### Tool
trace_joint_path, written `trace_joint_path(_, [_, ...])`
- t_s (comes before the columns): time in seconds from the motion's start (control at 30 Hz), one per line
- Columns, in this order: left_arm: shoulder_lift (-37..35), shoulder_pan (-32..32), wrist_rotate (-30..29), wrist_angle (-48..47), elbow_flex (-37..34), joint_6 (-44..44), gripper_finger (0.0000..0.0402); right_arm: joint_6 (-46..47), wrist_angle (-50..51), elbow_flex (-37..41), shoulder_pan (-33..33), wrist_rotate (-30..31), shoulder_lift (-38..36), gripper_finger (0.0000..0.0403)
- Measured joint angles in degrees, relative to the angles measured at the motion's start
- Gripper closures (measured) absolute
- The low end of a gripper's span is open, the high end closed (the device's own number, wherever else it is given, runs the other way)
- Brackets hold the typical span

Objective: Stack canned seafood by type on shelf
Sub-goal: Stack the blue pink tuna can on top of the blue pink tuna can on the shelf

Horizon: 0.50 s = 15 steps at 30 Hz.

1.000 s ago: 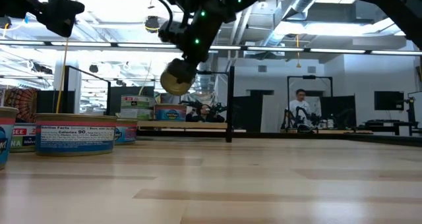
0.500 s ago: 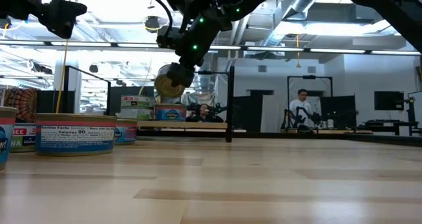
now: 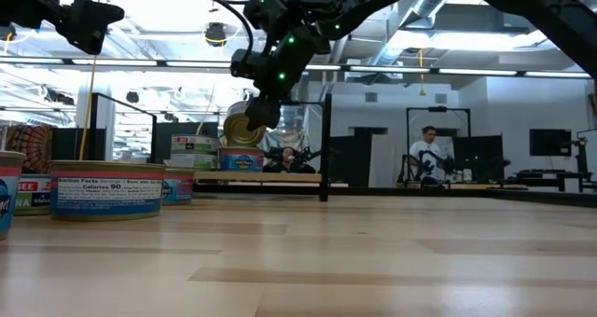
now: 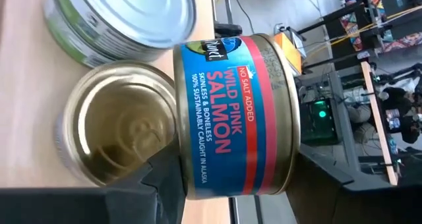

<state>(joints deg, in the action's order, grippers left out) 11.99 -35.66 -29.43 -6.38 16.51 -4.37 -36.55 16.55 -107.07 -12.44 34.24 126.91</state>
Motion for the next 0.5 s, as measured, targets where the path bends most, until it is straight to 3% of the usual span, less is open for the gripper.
trace_joint_path(0.27, [0.0,0.0,-1.0,-0.7,0.0,0.3,0.0159,-1.3,1.0,0.0,-0.5,-5.4,0.0,0.0168])
trace_joint_path(0.5, [0.0,0.0,-1.1,-0.7,0.0,0.7,0.0159,-1.2,1.1,0.0,0.1,-6.0,0.0,0.0144])
